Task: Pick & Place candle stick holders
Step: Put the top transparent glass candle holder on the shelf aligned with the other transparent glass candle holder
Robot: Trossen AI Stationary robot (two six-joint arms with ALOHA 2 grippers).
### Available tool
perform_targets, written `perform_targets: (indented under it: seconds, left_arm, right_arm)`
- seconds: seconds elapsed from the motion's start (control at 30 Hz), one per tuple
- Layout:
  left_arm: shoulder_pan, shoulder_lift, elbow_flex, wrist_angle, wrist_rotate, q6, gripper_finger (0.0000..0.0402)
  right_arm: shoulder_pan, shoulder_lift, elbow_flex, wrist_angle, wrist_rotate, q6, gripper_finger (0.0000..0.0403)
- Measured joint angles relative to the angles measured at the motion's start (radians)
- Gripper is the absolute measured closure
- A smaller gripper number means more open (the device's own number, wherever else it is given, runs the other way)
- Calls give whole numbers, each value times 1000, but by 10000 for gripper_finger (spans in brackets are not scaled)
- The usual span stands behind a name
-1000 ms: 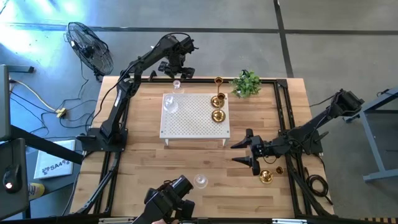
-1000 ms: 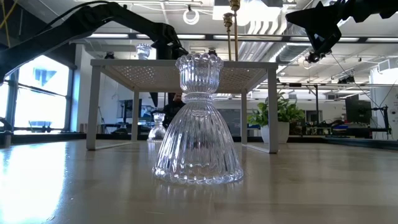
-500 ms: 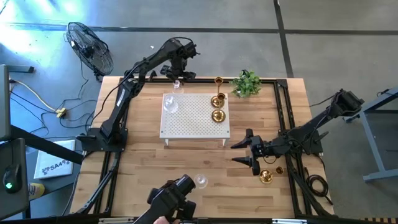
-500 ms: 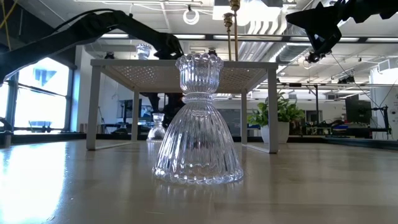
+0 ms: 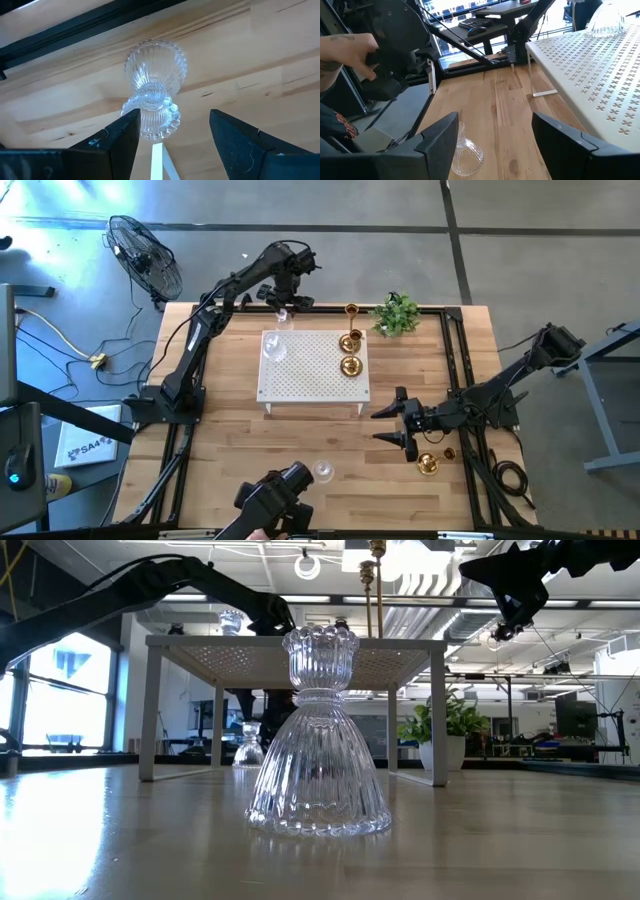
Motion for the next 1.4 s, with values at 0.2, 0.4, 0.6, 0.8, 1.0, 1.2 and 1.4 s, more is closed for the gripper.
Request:
perform_targets:
  seconds: [0.2, 0.4, 0.6, 0.8, 1.0, 1.2, 1.4]
  left_arm:
    - [0, 0, 0, 0, 7, 9, 167]
    - [0, 0, 0, 16, 9, 17, 167]
    - [-13, 0, 1, 43, 7, 27, 167]
    - [-23, 0, 1, 47, 4, 35, 167]
    - [-22, 0, 1, 44, 2, 27, 167]
    - [-21, 0, 1, 31, 2, 28, 167]
    - [-21, 0, 1, 31, 2, 30, 169]
  right_arm:
    - [0, 0, 0, 0, 0, 0, 157]
    - [0, 0, 0, 0, 0, -2, 157]
    - [0, 0, 0, -1, -1, -3, 157]
    - [0, 0, 0, -11, -7, 0, 157]
    - [0, 0, 0, -31, -8, 21, 157]
    - [0, 0, 0, -36, -8, 23, 157]
    - [0, 0, 0, -35, -8, 23, 157]
